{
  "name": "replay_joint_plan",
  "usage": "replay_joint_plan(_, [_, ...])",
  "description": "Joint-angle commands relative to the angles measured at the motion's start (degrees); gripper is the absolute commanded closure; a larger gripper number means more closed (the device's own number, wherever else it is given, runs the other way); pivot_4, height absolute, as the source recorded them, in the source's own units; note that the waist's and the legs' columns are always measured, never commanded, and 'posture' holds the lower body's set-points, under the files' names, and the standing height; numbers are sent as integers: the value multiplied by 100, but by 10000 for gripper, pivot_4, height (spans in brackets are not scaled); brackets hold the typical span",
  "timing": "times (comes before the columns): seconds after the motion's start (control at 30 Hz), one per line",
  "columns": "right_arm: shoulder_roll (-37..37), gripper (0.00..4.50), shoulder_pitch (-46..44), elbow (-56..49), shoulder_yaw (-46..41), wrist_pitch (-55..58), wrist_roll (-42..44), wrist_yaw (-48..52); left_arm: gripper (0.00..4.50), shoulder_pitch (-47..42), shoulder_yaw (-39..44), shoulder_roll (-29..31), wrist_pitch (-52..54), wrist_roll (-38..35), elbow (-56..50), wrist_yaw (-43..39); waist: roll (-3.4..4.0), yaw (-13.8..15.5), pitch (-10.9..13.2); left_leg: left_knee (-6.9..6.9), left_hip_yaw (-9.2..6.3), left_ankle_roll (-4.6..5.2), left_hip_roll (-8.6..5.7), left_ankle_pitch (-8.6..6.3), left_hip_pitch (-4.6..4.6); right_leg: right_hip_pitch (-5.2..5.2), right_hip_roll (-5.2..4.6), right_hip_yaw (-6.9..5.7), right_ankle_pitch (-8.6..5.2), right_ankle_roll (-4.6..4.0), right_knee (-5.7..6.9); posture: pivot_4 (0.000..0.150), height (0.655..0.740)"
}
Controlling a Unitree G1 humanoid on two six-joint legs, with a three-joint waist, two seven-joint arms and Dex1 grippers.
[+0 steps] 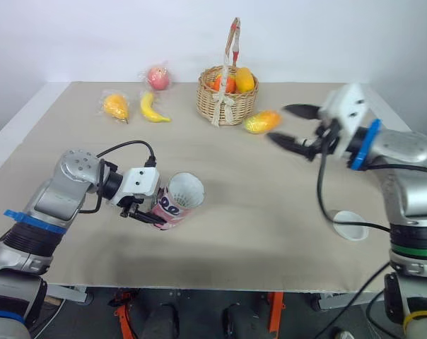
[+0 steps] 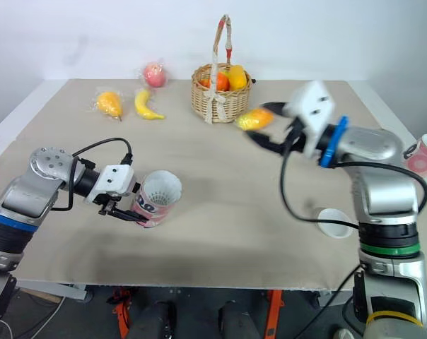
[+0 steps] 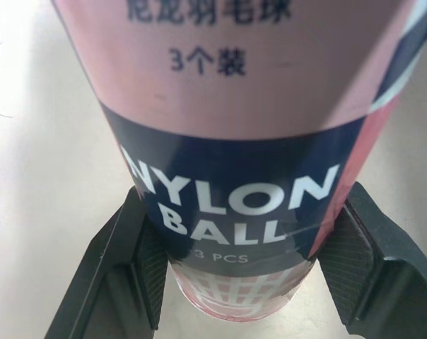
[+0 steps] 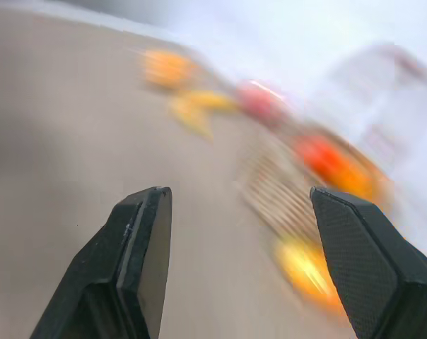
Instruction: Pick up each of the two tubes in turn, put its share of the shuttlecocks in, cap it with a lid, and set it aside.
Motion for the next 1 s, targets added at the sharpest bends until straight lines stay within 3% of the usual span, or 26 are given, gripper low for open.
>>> replay_joint_plan(0.03, [-21,11453,44,534,-327,-41,-341,-845,18334,216,-294,-20,35,33,-50,-112,1,-6,-1,-2,2,1,0,-1,1,0,1,2,0,0,0,1500,7400])
replay_joint_plan(0.23, [132,11453,-376,2259,-399,-233,-608,-1775,18334,217,-286,-34,-9,52,-13,-102,3,-43,0,-1,11,1,-2,0,3,0,1,12,2,5,0,1500,7400])
replay_joint_plan(0.63, [460,11453,-1486,5161,143,-1426,-981,-1557,18334,249,-255,-2,26,52,-64,-78,4,-49,1,-4,20,5,-3,-3,5,-1,1,23,1,8,-2,1500,7400])
replay_joint_plan(1.0, [606,11453,-1635,5847,131,-1873,-990,-1407,18334,423,-138,125,166,28,-273,-78,5,-66,1,-9,20,11,-1,-7,7,-2,4,24,0,6,-4,1500,7400])
